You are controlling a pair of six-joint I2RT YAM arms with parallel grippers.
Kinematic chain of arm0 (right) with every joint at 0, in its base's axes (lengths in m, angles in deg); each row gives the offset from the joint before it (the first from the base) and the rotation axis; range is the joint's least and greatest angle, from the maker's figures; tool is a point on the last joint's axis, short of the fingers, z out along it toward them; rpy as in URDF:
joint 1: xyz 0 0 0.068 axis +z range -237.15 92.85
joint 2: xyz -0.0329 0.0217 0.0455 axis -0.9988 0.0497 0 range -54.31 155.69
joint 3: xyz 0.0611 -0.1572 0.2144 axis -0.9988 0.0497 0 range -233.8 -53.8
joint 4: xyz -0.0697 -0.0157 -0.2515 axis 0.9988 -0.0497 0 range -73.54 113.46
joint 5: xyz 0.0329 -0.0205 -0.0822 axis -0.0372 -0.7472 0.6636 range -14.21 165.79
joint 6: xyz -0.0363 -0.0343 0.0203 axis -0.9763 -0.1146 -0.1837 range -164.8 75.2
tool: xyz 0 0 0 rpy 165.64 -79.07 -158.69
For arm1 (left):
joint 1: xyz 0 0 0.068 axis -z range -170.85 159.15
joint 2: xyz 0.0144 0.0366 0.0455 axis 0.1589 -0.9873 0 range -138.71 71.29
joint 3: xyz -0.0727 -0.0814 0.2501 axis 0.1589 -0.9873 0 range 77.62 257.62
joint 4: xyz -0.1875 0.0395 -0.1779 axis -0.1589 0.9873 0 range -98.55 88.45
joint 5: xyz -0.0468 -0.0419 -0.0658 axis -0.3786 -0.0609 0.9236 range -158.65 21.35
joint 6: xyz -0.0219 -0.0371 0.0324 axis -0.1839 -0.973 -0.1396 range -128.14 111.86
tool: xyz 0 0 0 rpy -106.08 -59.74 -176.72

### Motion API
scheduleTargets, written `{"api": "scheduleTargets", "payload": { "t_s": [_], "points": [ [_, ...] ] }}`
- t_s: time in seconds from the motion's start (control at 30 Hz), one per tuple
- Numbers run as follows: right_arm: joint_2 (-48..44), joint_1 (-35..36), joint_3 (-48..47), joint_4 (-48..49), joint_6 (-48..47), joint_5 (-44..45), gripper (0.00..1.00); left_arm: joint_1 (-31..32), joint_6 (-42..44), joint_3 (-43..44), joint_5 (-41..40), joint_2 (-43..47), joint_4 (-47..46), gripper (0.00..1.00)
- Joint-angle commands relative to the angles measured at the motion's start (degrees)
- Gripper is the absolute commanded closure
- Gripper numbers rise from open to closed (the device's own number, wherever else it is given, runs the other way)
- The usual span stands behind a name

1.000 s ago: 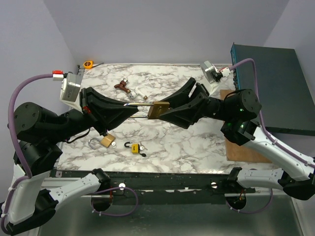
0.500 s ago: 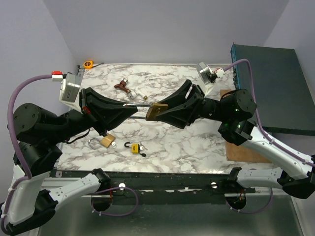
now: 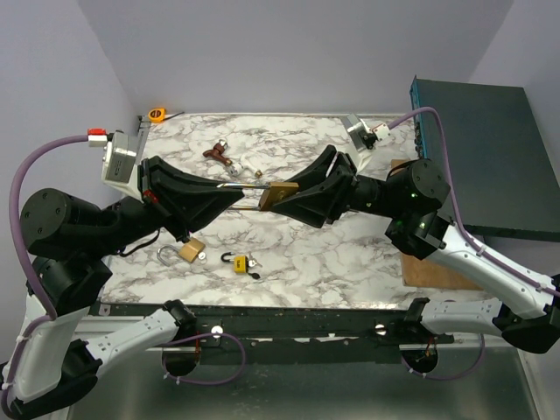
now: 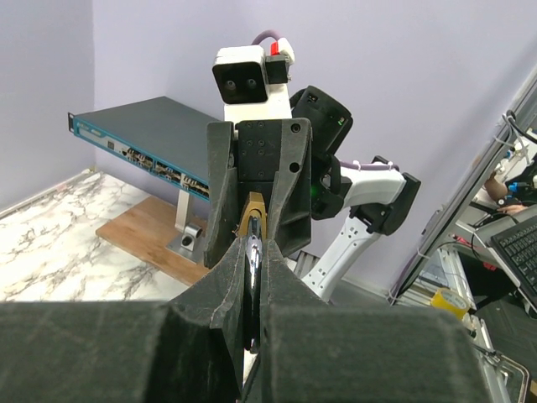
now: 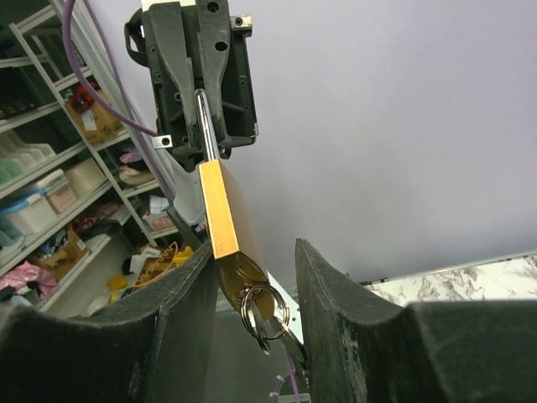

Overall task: Lock with the key
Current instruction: Lock the lock.

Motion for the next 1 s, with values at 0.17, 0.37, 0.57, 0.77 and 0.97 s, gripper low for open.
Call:
{"api": "scheduleTargets", "payload": {
  "t_s": [0.17,0.37,0.57,0.77,0.97],
  "points": [
    [-0.5,0.6,-0.2,3.7,1.5,-0.5,0.62,0.1,-2.0,-0.7,-2.0,1.1,-7.7,1.00],
    [-0.6,0.7,-0.9,2.5,1.8,-0.6,0.85,0.1,-2.3,-1.3,-2.5,1.2,-8.1,1.00],
    [-2.3,0.9,-0.6,-3.2,-0.2,2.5,0.99,0.1,-1.4,0.2,-1.1,0.3,-4.1,1.00],
    [-8.6,0.9,-0.9,-15.6,-5.0,6.0,0.99,0.1,4.4,-0.6,1.8,2.1,7.9,0.68],
    [-11.9,0.9,-1.3,-26.0,-6.9,5.1,0.99,0.1,7.4,-1.6,7.6,1.9,17.5,0.67]
  ]
}}
